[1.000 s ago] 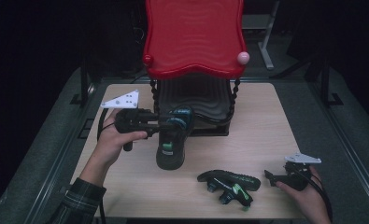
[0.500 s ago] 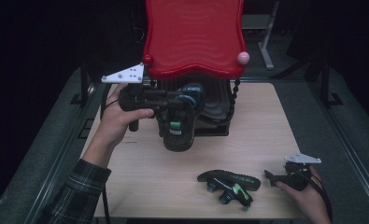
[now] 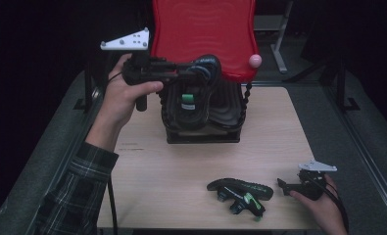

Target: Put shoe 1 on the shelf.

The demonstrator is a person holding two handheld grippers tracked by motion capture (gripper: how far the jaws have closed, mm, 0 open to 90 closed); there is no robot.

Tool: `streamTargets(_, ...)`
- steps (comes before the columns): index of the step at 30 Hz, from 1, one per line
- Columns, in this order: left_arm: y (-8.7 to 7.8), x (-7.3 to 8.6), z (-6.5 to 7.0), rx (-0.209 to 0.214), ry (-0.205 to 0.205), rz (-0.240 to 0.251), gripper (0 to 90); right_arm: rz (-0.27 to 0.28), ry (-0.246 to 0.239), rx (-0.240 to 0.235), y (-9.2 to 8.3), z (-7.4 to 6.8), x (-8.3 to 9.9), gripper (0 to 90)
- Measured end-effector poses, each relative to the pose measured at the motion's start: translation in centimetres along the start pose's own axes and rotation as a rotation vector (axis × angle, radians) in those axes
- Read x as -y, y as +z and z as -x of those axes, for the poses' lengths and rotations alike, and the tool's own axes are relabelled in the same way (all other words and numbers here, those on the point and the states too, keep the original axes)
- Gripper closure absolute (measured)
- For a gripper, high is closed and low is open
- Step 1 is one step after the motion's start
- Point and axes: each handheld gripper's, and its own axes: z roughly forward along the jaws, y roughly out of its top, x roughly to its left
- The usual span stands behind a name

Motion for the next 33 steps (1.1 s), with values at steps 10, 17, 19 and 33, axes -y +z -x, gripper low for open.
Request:
streamTargets(10,0.5,-4.0,-4.1,-0.083,0.028,-0.005,68.6,0.000,-0.002,-0.002,0.0,0.0,0.0,0.3)
streamTargets(17,1.2,-6.1,-7.4,-0.168,0.061,-0.030,68.6,0.001,-0.009,-0.006,0.0,0.0,0.0,0.3)
streamTargets(19,1.6,-6.5,-8.4,-0.192,0.069,-0.044,68.6,0.000,-0.009,-0.007,0.0,0.0,0.0,0.3)
streamTargets(33,3.3,-5.8,-13.2,-0.288,0.064,-0.075,68.6,0.001,-0.016,-0.014,-0.1,0.0,0.1,0.3)
